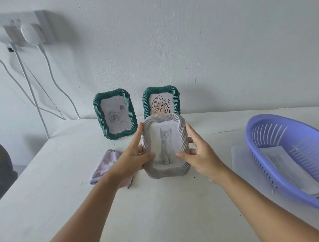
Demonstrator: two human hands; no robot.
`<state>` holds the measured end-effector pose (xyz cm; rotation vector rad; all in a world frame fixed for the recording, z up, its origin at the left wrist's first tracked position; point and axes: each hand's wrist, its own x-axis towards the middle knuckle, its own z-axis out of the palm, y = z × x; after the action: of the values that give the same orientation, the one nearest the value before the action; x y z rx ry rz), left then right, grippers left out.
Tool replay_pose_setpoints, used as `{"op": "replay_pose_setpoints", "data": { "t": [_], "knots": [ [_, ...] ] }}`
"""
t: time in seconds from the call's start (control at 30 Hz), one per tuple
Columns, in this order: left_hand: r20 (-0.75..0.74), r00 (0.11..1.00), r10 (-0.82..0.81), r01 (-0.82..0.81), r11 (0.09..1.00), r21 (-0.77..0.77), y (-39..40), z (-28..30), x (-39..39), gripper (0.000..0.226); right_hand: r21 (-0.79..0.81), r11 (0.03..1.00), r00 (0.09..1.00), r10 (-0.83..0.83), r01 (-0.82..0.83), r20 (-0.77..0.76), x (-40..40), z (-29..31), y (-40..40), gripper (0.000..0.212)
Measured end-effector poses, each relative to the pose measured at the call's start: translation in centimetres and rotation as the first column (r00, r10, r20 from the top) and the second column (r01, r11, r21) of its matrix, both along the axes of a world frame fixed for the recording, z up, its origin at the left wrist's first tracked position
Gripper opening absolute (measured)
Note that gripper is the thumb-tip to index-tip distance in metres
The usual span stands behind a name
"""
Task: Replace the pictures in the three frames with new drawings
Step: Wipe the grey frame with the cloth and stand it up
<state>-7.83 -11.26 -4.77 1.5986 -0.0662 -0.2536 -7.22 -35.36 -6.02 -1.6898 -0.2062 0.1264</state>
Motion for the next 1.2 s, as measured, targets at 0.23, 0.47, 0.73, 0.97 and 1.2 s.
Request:
{"op": "replay_pose_setpoints", "data": {
  "t": [0.23, 0.47, 0.73, 0.97, 1.2],
  "knots": [
    [0.018, 0.999, -0.028, 0.028, 0.999, 0.037, -0.1, 0.7, 0.3, 0.103, 0.009, 0.999, 0.999, 0.032, -0.032, 0.007, 0.5, 0.2, -0.4, 0.101],
    [-0.010, 0.998, -0.055, 0.055, 0.998, -0.001, 0.0, 1.5, 0.6, 0.110, 0.024, 0.999, 0.994, 0.047, -0.049, 0.096, 1.0, 0.1, -0.5, 0.100],
    [-0.012, 0.997, -0.072, 0.070, 0.993, -0.094, -0.7, 2.0, 1.8, 0.108, 0.000, 1.000, 0.985, 0.016, -0.016, 0.172, 1.6, 0.0, -1.0, 0.101],
    [0.064, 0.993, -0.099, 0.103, 0.992, -0.072, -2.2, 2.1, 3.0, 0.107, -0.073, 0.997, 0.980, -0.016, 0.031, 0.198, 2.0, 0.0, -1.7, 0.105],
    [0.181, 0.975, -0.127, 0.117, 0.991, 0.063, -3.9, 0.5, 4.3, 0.111, -0.140, 0.984, 0.977, -0.076, 0.106, 0.201, 2.2, -1.0, -2.7, 0.110]
  ]
}}
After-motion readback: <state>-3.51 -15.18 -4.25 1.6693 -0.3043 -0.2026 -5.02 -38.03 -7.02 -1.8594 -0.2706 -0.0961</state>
